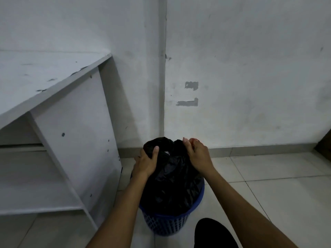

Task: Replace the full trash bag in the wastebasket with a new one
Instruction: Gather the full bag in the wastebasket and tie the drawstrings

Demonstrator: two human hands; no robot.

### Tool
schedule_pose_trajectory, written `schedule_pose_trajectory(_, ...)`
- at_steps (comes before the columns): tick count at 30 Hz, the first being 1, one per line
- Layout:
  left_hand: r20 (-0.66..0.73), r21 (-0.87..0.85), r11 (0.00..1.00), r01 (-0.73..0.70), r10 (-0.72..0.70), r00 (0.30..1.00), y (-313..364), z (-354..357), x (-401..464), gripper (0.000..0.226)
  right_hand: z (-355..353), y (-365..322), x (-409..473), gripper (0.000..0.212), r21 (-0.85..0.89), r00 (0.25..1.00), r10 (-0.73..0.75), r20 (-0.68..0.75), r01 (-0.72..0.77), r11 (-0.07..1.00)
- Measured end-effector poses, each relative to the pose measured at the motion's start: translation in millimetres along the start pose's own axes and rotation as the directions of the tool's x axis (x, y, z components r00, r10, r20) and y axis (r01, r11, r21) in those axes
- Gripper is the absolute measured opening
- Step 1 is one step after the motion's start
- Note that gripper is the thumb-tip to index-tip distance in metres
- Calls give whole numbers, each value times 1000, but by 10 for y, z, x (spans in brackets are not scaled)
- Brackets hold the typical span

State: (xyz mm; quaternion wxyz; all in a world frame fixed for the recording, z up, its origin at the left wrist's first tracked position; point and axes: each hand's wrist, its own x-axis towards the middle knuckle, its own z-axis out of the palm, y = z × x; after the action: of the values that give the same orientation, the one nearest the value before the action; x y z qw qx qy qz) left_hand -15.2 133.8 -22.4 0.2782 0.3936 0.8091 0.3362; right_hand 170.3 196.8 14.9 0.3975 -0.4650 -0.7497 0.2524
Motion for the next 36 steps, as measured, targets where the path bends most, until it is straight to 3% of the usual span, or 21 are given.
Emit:
schedule_pose_trajectory(4, -63, 23, 999, -49, 50, 997, -93, 71, -6, 82, -39, 131, -175, 53, -189, 989, 139, 42, -129, 973)
schedule_pose_trajectory(8, -153, -79, 985, -152, 139, 978, -100, 39, -26, 49, -243, -17, -220, 69, -302, 956, 250, -152, -286, 909)
schedule_pose_trajectory(11, -222, -115, 975, -190, 161, 962, -84, -17, -53, 30, -490, -264, -186, 70, -261, 924, 194, -330, -287, 922)
schedule_pose_trajectory(14, -209, -242, 941, -234, 185, 960, -32, -60, -71, 19, -561, -575, -168, 64, -192, 926, 51, -374, -131, 973)
schedule_pose_trajectory(16, -188, -324, 905, -277, 225, 956, 26, -97, -101, 17, -513, -759, -161, 65, -174, 944, 27, -330, -89, 981)
schedule_pose_trajectory(18, -185, -391, 866, -311, 257, 949, 86, -142, -165, 16, -469, -877, -135, 65, 33, 948, 123, -294, -118, 992)
schedule_pose_trajectory(20, -201, -476, 811, -341, 277, 940, 157, -197, -252, 14, -450, -978, -117, 61, 402, 942, 305, -141, -227, 887)
schedule_pose_trajectory(22, -238, -542, 749, -381, 298, 925, 227, -254, -330, 9, -381, -993, -90, 48, 592, 933, 357, 33, -306, 746)
schedule_pose_trajectory(23, -254, -559, 730, -393, 300, 919, 255, -278, -361, 7, -337, -965, -68, 45, 591, 931, 357, 72, -328, 737)
schedule_pose_trajectory(26, -278, -582, 710, -397, 285, 917, 303, -318, -450, 17, -220, -880, -64, 79, 434, 902, 407, 143, -427, 793)
schedule_pose_trajectory(27, -279, -594, 704, -389, 273, 920, 297, -309, -455, 19, -177, -864, -92, 79, 383, 909, 402, 108, -412, 827)
schedule_pose_trajectory(29, -283, -627, 686, -370, 242, 928, 275, -284, -452, 25, -98, -866, -182, 60, 298, 963, 266, -33, -245, 923)
schedule_pose_trajectory(31, -265, -676, 663, -323, 190, 945, 268, -269, -436, 33, 31, -850, -213, 38, 245, 990, 136, -29, -125, 961)
schedule_pose_trajectory(33, -177, -732, 637, -241, 163, 971, 259, -236, -433, 37, 195, -776, -156, 37, 332, 961, 219, 167, -264, 906)
schedule_pose_trajectory(36, -63, -680, 705, -200, 216, 974, 201, -163, -476, 41, 305, -620, -54, 66, 279, 788, 447, 423, -583, 763)
